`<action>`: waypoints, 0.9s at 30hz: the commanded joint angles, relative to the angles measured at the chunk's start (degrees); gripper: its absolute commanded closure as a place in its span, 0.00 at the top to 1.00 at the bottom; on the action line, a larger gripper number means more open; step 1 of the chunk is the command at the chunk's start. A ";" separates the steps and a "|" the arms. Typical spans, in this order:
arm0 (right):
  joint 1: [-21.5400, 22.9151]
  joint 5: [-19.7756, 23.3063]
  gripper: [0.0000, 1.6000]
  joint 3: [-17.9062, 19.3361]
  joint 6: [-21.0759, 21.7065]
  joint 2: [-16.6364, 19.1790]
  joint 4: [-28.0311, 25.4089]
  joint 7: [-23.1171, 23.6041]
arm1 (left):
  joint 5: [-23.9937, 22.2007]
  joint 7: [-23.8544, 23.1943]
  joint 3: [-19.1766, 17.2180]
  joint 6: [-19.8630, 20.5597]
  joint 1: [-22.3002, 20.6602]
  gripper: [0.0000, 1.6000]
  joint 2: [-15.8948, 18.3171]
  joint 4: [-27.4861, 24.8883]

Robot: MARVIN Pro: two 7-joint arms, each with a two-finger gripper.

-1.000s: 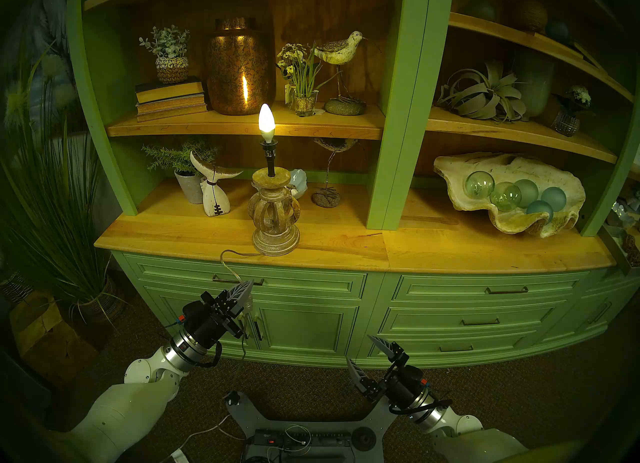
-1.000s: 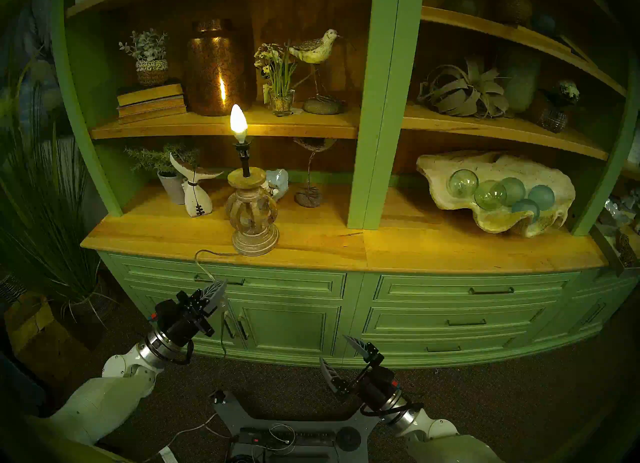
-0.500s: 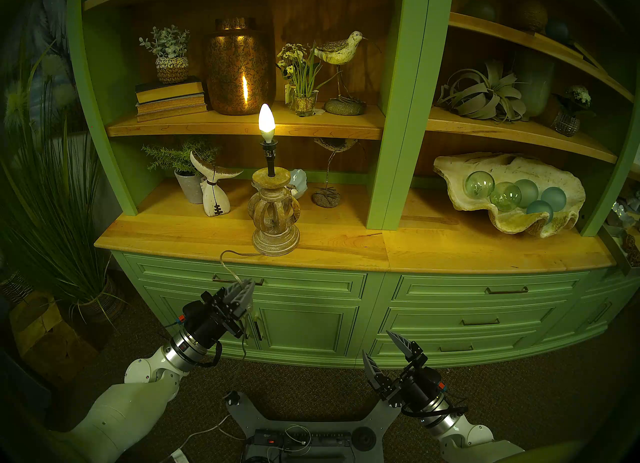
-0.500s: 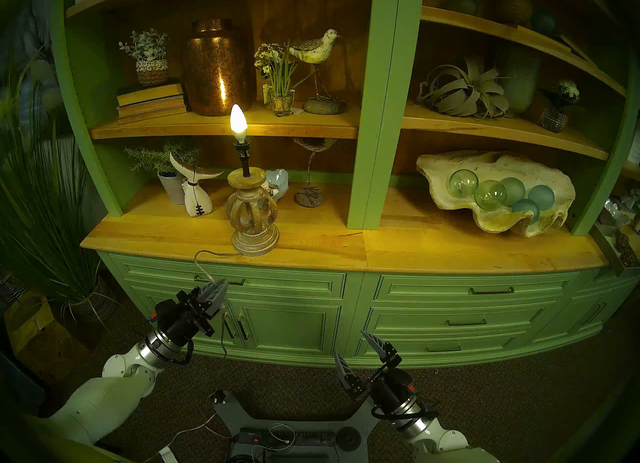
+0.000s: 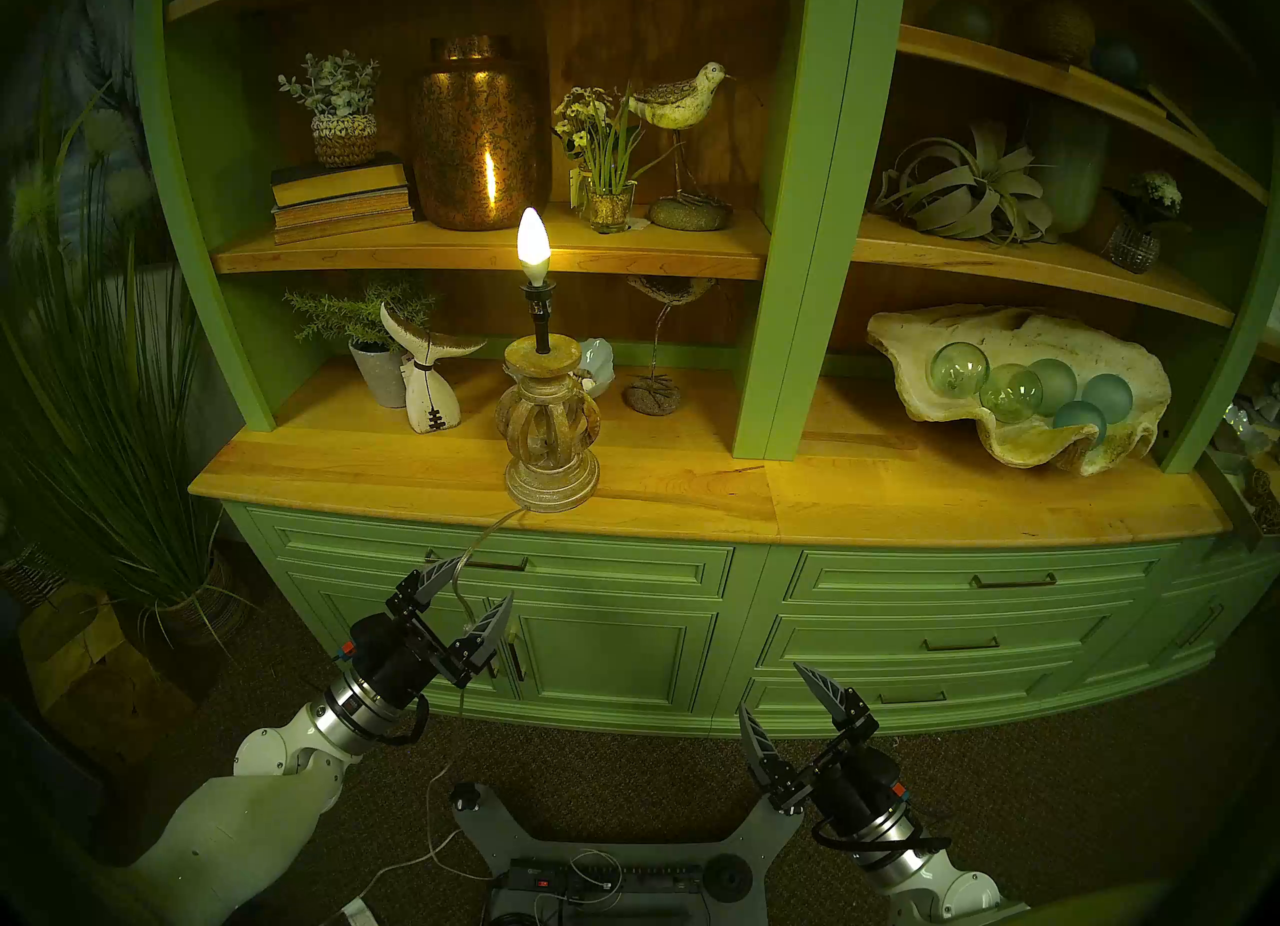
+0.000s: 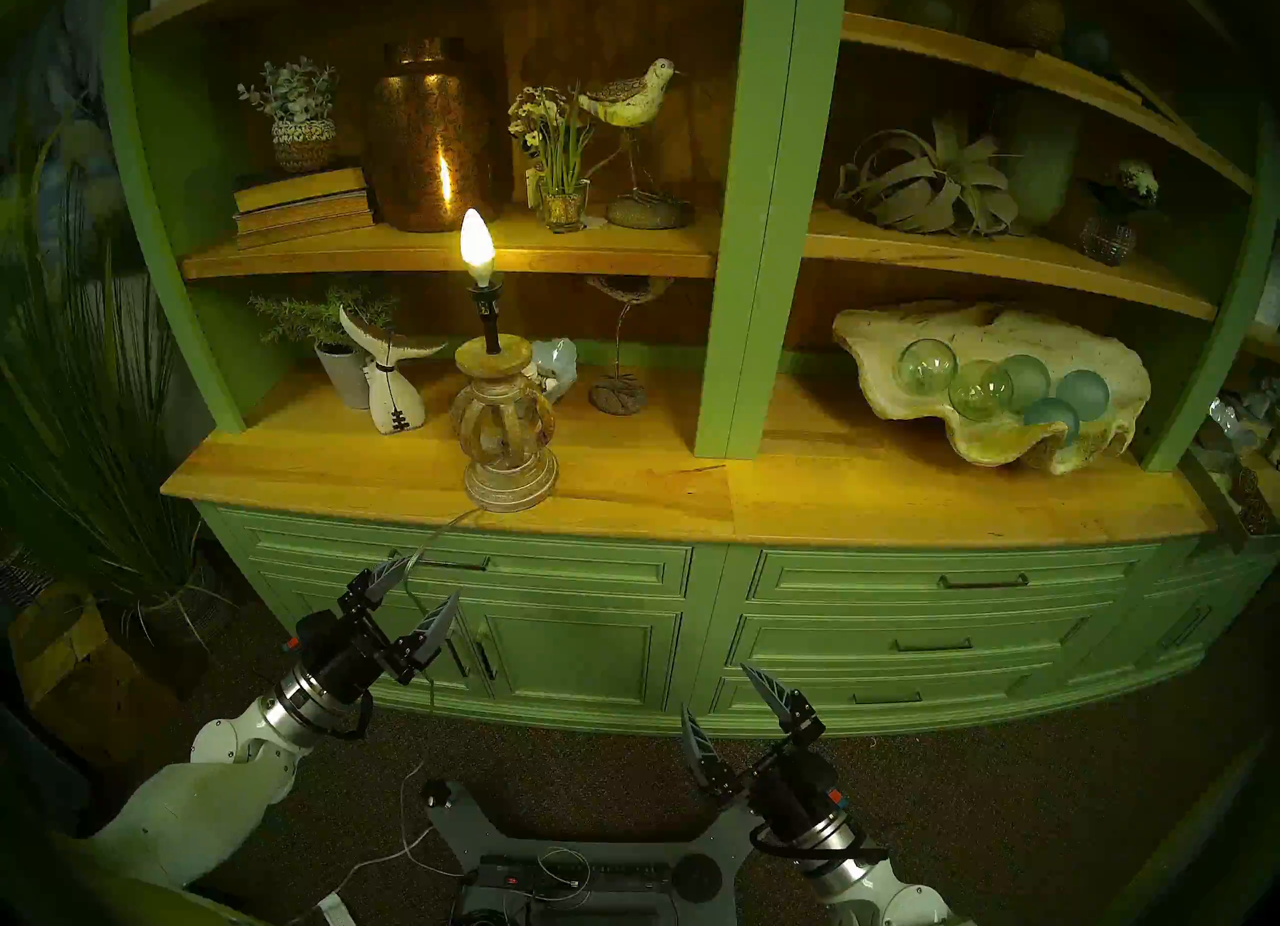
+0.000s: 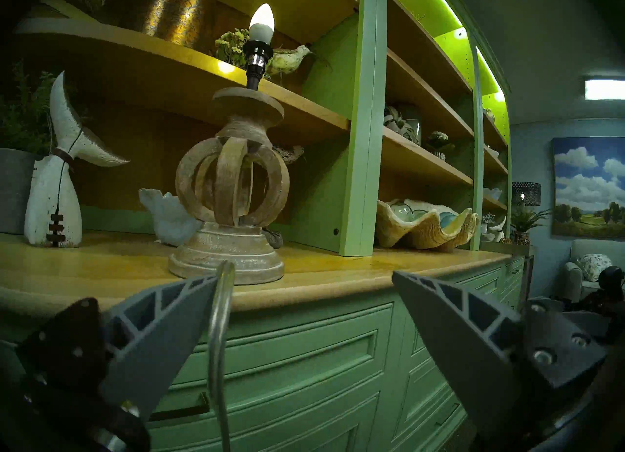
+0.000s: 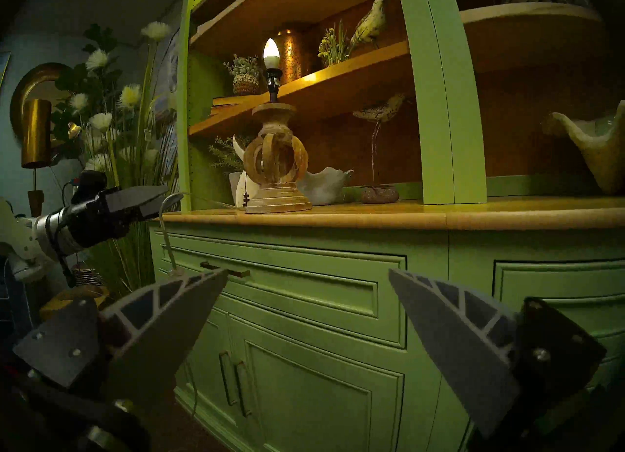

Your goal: Grab cable and switch light on

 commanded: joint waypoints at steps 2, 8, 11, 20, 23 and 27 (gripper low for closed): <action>-3.33 -7.33 1.00 4.99 -0.55 -5.88 -4.58 -2.39 | -0.34 1.82 -2.01 -1.04 2.42 1.00 1.23 3.86; -4.74 -14.25 1.00 8.86 -0.55 -10.38 -6.37 -4.23 | 0.41 2.64 -1.81 -2.61 1.47 1.00 0.18 8.23; -5.14 -17.20 1.00 10.33 -0.55 -12.30 -7.01 -5.02 | 0.19 2.94 -1.67 -3.25 1.08 1.00 -0.50 10.23; -5.69 -23.83 1.00 13.29 -0.55 -16.53 -8.24 -6.96 | -0.53 2.12 -1.41 -4.42 0.86 1.00 -1.52 10.86; -5.78 -25.48 1.00 13.94 -0.55 -17.52 -8.51 -7.55 | -1.17 1.48 -1.48 -3.81 1.05 1.00 -1.42 10.25; -5.86 -27.14 1.00 14.56 -0.55 -18.50 -8.77 -8.20 | -1.41 0.98 -1.66 -3.73 1.06 1.00 -1.53 10.29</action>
